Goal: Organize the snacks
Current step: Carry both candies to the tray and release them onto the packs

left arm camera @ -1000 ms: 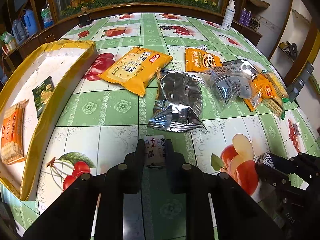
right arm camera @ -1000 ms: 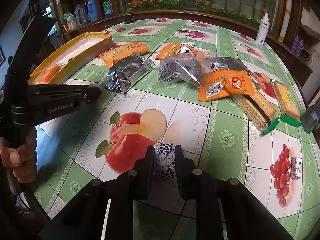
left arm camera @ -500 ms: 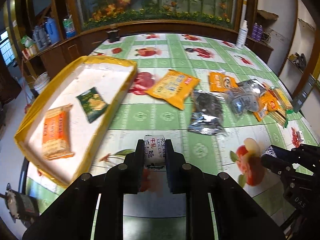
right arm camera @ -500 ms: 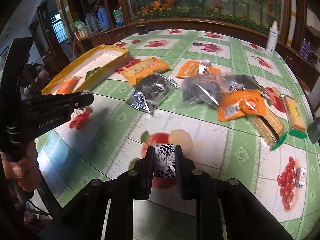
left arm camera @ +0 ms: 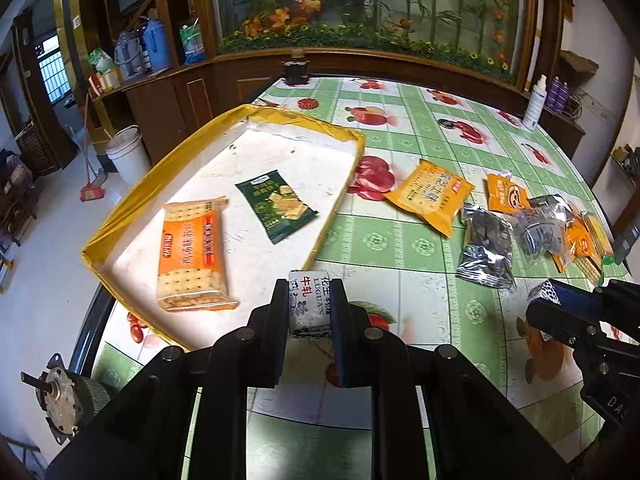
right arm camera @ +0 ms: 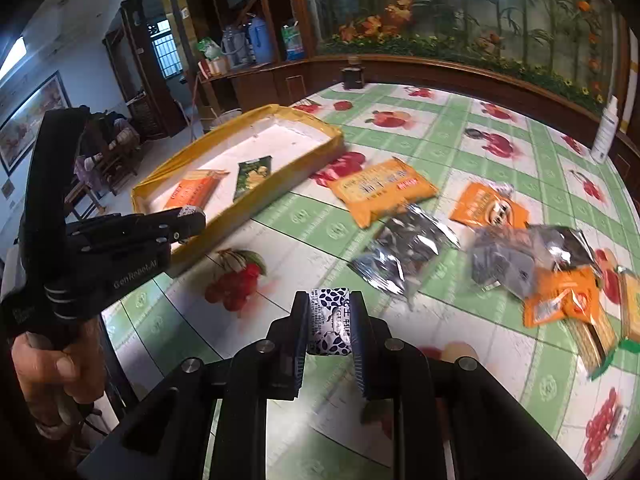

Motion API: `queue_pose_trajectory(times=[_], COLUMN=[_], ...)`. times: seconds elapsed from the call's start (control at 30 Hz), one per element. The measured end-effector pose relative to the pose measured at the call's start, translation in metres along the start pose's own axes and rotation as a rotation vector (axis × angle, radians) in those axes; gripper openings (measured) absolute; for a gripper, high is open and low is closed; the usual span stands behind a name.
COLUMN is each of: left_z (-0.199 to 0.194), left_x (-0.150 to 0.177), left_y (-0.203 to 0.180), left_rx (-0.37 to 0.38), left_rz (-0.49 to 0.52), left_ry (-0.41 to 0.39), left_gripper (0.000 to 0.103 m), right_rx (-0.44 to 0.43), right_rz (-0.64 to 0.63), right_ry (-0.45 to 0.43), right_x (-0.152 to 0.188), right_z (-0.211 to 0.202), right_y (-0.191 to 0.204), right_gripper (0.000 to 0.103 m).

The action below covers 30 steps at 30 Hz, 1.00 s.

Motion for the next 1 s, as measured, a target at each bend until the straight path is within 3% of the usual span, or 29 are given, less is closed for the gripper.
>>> queue_pose_trajectory(times=[0.43, 0.6, 0.87, 1.0], left_z=[0.005, 0.014, 0.04, 0.055], left_x=[-0.004, -0.01, -0.029, -0.036], left_y=[0.032, 0.05, 0.083, 0.085], left_rx=[-0.029, -0.049, -0.083, -0.061], left_rz=[-0.059, -0.091, -0.155, -0.173], left_ry=[0.005, 0.016, 0.045, 0.064], left_gripper=[0.016, 0.017, 0.017, 0.017], right_rx=[-0.062, -0.127, -0.185, -0.18], right_rz=[-0.052, -0.05, -0.073, -0.058], right_ry=[-0.017, -0.032, -0.057, -0.024], right_x=[-0.034, -0.056, -0.114, -0.137], right_z=[0.022, 0.038, 0.095, 0.138], right_y=[0.026, 0.034, 0.061, 0.065], right_gripper=[0.019, 0.019, 0.019, 0.02])
Point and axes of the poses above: each gripper's, at about its wrist camera, not at the fingertips, and z roughly the way its jaws point, y to its left, x to its underside, the point moved 1 cm from there along z, roughly the way its jaws point, and after that the axes turned 1 degree about y, right-handed, at the moved point
